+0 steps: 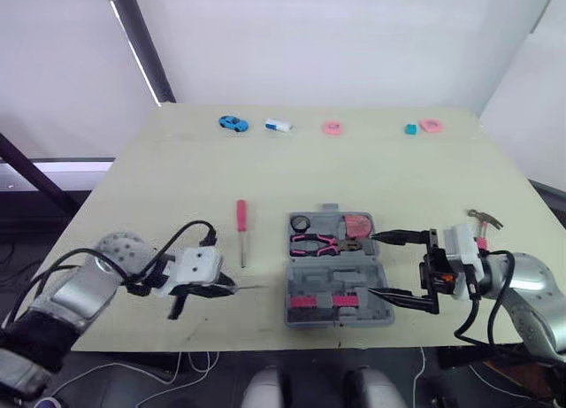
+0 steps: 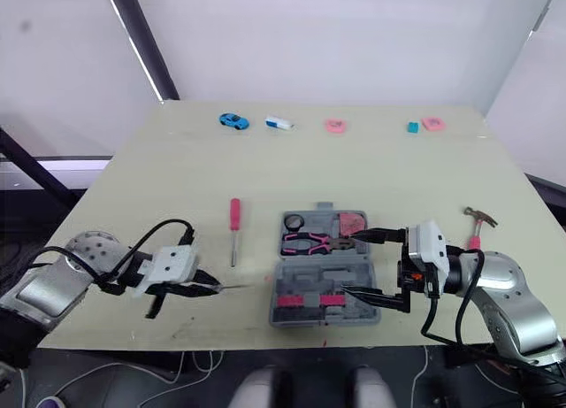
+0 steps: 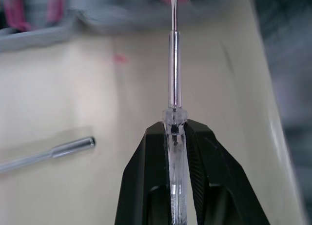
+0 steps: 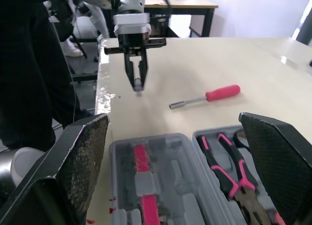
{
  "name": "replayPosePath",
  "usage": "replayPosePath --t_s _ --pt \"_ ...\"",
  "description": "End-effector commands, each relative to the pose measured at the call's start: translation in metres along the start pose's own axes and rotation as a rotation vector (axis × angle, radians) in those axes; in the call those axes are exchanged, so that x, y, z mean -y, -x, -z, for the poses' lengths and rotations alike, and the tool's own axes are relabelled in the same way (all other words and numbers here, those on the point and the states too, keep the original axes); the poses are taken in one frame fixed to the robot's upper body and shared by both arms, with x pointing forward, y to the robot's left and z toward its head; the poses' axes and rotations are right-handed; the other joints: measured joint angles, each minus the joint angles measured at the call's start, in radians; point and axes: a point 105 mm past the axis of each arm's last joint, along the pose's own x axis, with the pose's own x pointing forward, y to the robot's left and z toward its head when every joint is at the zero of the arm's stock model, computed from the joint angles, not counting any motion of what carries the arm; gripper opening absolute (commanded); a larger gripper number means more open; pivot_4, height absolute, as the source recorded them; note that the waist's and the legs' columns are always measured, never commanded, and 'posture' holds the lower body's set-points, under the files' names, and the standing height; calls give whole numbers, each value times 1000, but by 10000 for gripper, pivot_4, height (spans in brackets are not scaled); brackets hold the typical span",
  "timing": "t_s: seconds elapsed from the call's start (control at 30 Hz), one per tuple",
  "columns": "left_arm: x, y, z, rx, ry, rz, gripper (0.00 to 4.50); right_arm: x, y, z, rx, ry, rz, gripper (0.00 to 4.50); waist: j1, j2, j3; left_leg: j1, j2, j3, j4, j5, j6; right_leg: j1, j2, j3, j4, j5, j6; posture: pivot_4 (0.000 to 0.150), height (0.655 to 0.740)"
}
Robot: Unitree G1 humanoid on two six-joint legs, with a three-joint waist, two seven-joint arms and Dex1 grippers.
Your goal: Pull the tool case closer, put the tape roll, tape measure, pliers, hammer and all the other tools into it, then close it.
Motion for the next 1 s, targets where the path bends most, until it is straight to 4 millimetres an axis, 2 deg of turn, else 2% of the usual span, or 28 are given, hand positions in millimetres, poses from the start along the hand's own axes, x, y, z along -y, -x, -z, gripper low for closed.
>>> replayPosePath --t_s 0.03,0.23,0.37,0.43,0.63,0.97,1.0 --pt "7 10 1 0 336 -208 6 0 1 -8 13 32 -25 45000 -8 0 0 1 0 0 0 0 0 0 0 0 0 0 0 1500 7400" --pt "19 18 34 26 923 -565 6 -3 -1 -9 25 37 -74 45000 -7 -1 0 1 0 -2 -1 0 0 0 1 1 1 0 0 1500 7400" --pt "19 16 41 86 1148 -715 6 -5 -3 -8 25 43 -95 45000 4 -2 -1 1 -2 -5 1 0 0 2 0 0 1 0 0 1500 7400" --pt "18 9 47 56 1228 -760 6 -6 -3 -8 22 42 -103 45000 6 -3 -1 3 -2 -6 2 0 0 5 -1 -3 0 0 0 1500 7400" --pt "4 0 56 -23 1292 -825 6 -7 -3 -8 17 38 -103 45000 8 -3 -1 9 -3 -8 0 0 0 13 0 -6 -1 0 -1 1500 7400" --pt "6 -21 65 -47 1270 -815 6 -9 0 -6 4 28 -91 45000 10 0 -3 16 -4 -8 -3 0 0 17 -2 0 -2 0 -2 1500 7400" --pt "7 -21 66 -49 1270 -825 5006 -9 0 -6 4 26 -90 45000 12 0 -3 16 -4 -8 -3 0 0 17 -2 0 -2 -1 -4 1500 7400"
